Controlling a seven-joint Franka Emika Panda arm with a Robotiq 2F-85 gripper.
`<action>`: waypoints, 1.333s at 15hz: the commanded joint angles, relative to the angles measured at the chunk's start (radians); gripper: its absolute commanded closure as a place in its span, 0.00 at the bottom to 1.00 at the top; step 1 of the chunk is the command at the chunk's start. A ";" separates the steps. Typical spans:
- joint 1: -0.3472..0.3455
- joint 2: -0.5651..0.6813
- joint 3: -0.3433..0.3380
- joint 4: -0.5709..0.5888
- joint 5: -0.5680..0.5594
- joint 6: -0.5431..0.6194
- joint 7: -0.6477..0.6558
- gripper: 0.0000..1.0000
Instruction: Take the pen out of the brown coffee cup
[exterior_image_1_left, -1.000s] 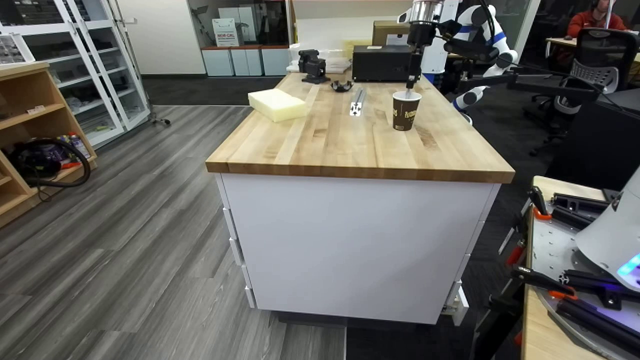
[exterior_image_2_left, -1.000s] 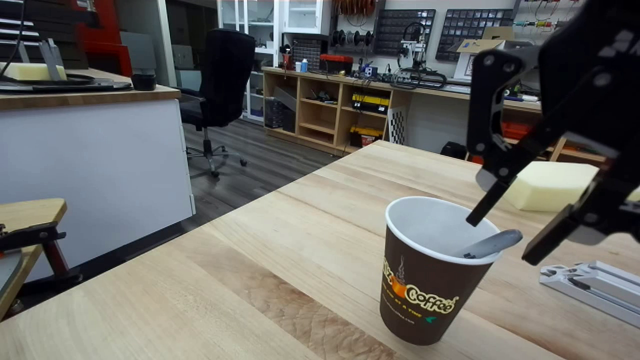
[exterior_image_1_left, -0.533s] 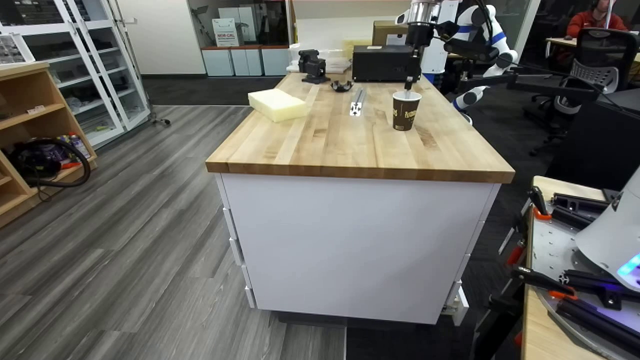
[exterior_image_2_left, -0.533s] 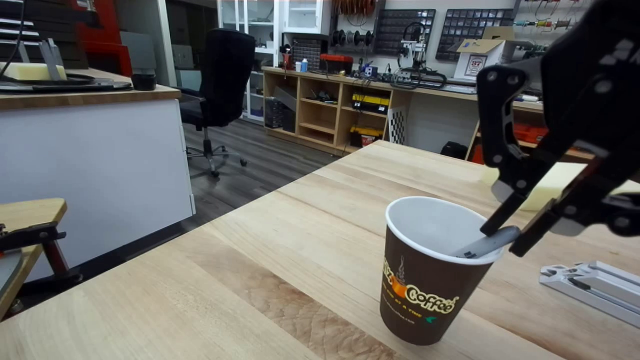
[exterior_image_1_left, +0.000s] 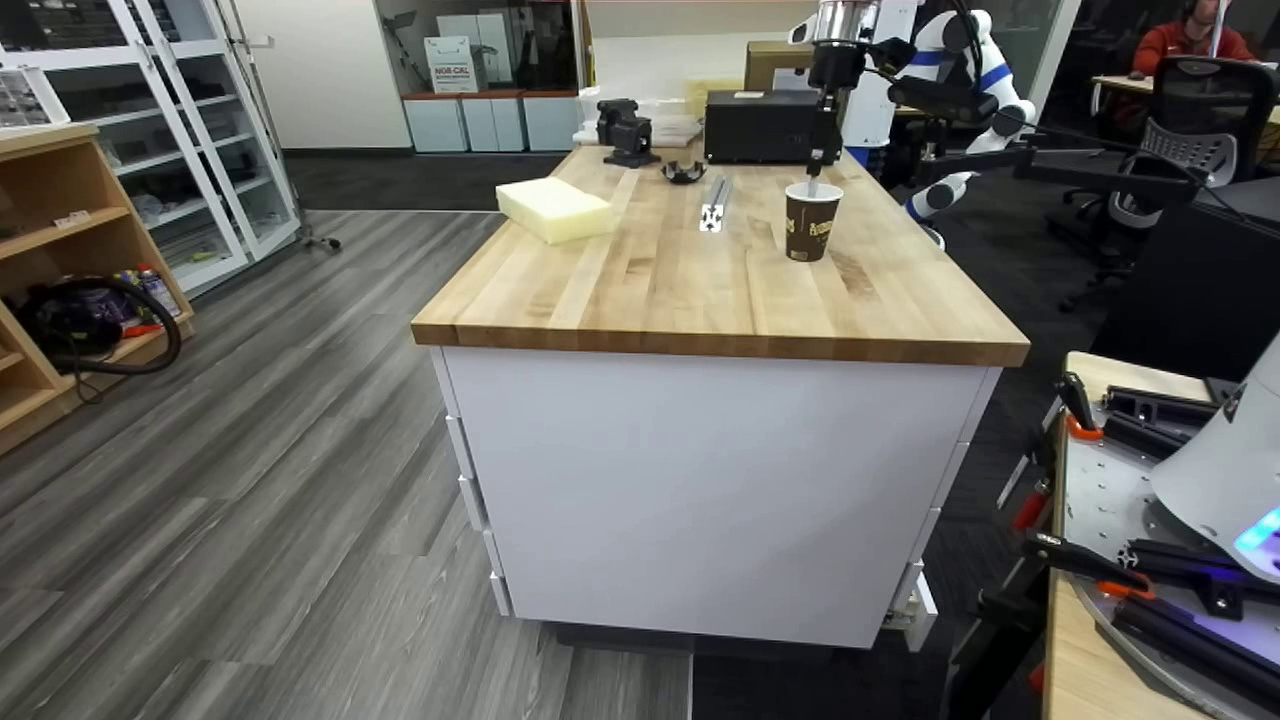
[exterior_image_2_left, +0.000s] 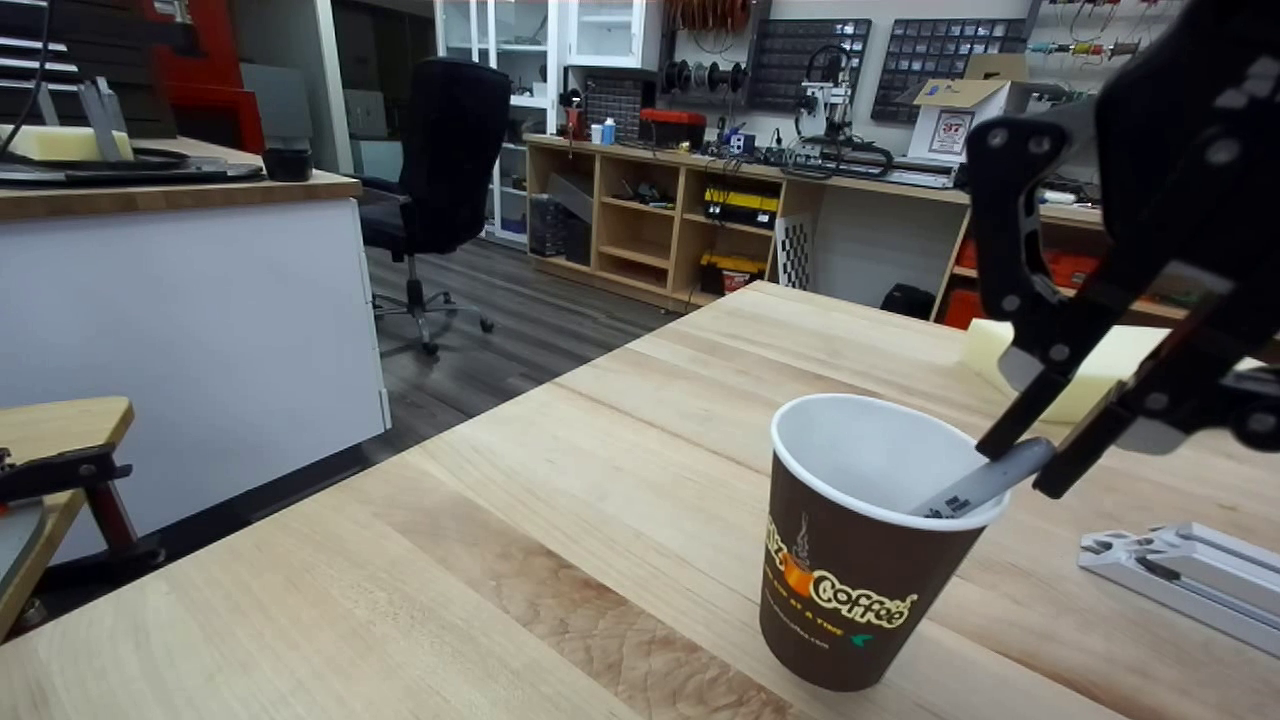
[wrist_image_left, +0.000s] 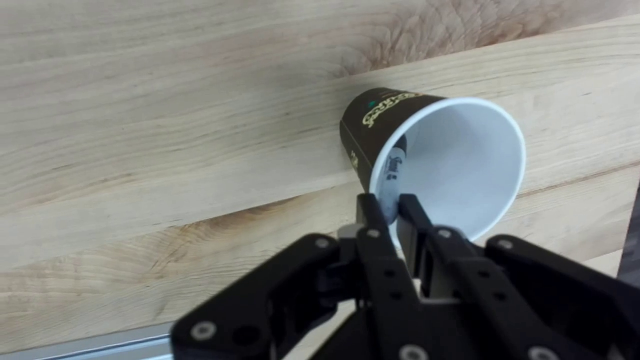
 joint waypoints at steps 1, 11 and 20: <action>-0.006 0.013 0.011 0.021 -0.033 0.004 0.039 0.93; 0.002 -0.014 0.007 0.012 -0.095 0.001 0.070 0.93; 0.023 -0.046 0.016 -0.002 -0.159 -0.001 0.115 0.93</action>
